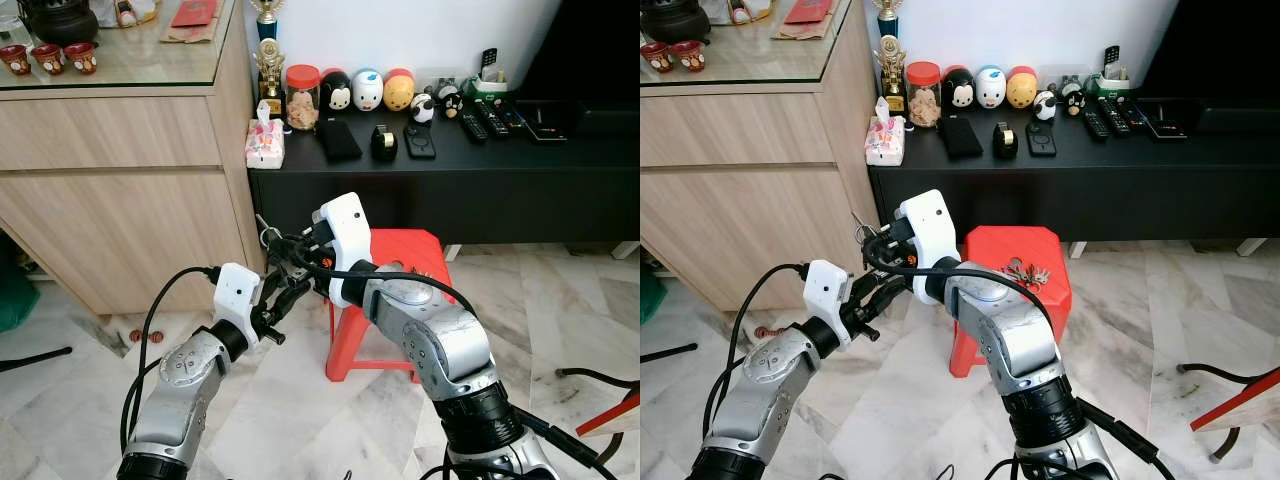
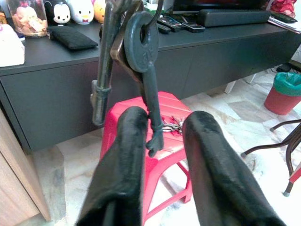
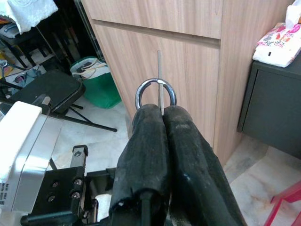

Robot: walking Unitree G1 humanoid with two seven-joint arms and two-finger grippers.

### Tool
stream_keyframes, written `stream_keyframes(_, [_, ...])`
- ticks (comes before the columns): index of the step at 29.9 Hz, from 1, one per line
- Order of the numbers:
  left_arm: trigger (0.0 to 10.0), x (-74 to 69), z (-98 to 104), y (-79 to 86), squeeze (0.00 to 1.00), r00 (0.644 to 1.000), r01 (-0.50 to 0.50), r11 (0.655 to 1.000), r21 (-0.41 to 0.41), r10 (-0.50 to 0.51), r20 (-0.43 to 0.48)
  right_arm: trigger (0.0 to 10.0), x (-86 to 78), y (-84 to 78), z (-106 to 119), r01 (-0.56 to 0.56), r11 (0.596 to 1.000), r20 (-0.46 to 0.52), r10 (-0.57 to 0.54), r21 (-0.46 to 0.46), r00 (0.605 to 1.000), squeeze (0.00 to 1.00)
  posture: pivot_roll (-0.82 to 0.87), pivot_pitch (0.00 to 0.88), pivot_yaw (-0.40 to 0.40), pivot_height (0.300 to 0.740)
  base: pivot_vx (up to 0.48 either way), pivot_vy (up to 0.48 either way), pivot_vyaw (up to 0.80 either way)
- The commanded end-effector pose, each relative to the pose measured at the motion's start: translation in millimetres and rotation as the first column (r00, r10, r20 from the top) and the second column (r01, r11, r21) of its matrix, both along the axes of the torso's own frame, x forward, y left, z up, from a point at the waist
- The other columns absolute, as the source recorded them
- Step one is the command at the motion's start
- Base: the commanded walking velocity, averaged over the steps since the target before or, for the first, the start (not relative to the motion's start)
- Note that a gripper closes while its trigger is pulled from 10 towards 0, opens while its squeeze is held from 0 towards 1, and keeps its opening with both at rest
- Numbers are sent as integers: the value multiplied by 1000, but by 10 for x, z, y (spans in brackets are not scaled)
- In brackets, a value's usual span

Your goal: Hang keys on a hook

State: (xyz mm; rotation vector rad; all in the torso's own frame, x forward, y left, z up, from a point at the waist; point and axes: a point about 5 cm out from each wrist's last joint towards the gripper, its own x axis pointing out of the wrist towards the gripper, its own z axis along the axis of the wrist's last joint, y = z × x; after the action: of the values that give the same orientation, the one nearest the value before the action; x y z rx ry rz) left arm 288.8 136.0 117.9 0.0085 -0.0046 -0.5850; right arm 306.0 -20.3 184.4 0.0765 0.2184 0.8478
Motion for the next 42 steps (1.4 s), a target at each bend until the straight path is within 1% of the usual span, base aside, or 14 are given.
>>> stream_keyframes(1, [0, 14, -17, -11, 0, 1000, 11, 1000, -8, -11, -21, 10000, -17, 41, 110, -21, 1000, 35, 21, 9, 999, 0, -114, 90, -52, 740, 0, 0, 0])
stream_keyframes(24, [0, -4, -21, -6, 0, 999, 15, 1000, -14, -15, -33, 10000, -19, 33, 90, -15, 1000, 28, 15, 8, 999, 0, -113, 91, -52, 740, 0, 0, 0])
stream_keyframes(29, [0, -16, -25, 10, 0, 999, 15, 1000, -6, -15, -33, 10000, -7, 12, 79, -7, 1000, 33, 7, -4, 999, 0, -112, 91, -52, 740, 0, 0, 0])
stream_keyframes(33, [0, -38, -33, 40, 0, 999, 12, 1000, 5, -12, -36, 10000, 27, -75, 59, 20, 999, 42, -18, -32, 999, 0, -111, 92, -52, 740, 0, 0, 0])
stream_keyframes(35, [0, -47, -38, 50, 0, 999, 11, 1000, 8, -11, -38, 10000, 56, -144, 40, 41, 998, 42, -39, -45, 998, 0, -111, 93, -52, 740, 0, 0, 0])
stream_keyframes(36, [0, -53, -40, 52, 0, 999, 13, 1000, 10, -12, -39, 10000, 83, -213, 21, 63, 996, 41, -60, -57, 997, 0, -111, 93, -52, 740, 0, 0, 0])
stream_keyframes(39, [0, -55, -41, 51, 0, 999, 14, 1000, 11, -13, -39, 10000, 94, -240, 13, 71, 995, 41, -69, -63, 997, 0, -111, 93, -52, 740, 0, 0, 0])
stream_keyframes(42, [0, -56, -42, 53, 0, 999, 15, 1000, 15, -14, -40, 10000, 107, -301, -14, 87, 993, 39, -84, -79, 996, 0, -111, 93, -50, 740, 0, 0, 0])
